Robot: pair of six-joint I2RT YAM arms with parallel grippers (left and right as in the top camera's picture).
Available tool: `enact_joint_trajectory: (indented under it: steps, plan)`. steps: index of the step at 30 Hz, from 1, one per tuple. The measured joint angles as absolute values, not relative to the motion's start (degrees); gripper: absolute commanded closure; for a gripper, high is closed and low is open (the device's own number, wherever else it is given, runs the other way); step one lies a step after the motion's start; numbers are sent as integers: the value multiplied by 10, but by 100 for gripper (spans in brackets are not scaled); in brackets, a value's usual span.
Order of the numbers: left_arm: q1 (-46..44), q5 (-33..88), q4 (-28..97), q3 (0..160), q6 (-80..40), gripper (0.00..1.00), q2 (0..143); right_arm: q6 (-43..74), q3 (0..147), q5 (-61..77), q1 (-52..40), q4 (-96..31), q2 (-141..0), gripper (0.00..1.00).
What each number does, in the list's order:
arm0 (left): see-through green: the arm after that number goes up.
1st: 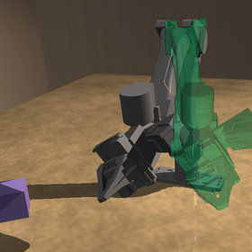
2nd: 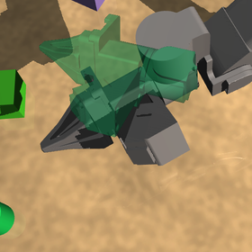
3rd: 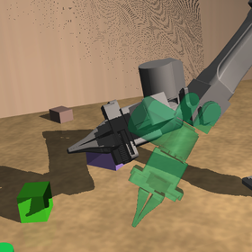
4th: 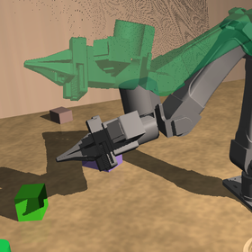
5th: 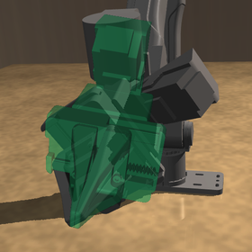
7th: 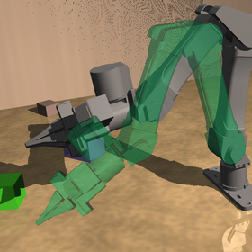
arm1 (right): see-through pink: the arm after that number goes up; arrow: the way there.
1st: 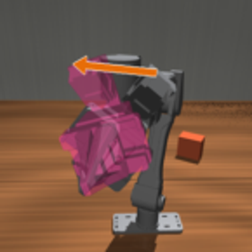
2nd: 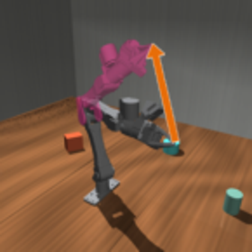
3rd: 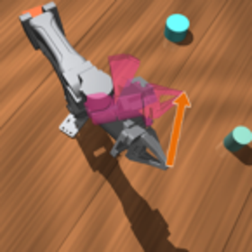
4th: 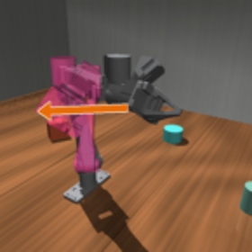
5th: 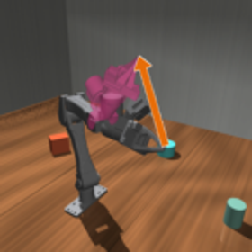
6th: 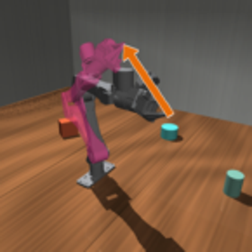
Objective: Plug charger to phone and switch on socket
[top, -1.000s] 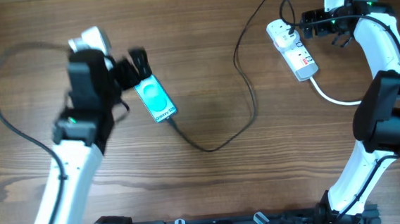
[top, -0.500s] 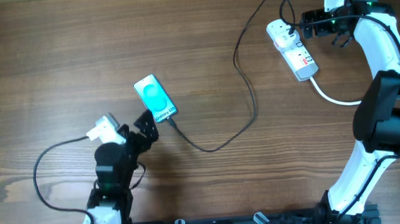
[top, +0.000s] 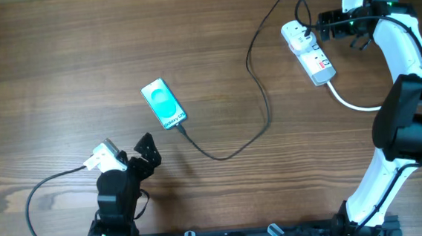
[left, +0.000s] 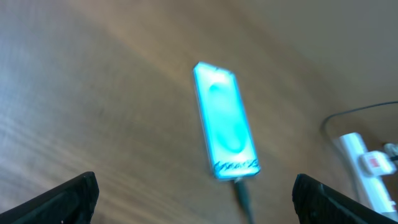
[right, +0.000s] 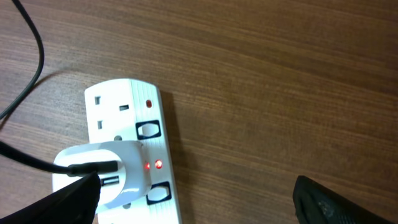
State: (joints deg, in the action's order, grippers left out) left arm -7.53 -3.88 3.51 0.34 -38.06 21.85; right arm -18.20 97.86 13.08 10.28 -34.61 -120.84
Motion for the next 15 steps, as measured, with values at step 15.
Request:
enact_joint_trajectory:
  steps: [15]
  plan:
    - [-75,-49,35,4,-209,0,8,-182,979,131,103,-346,-1208,0]
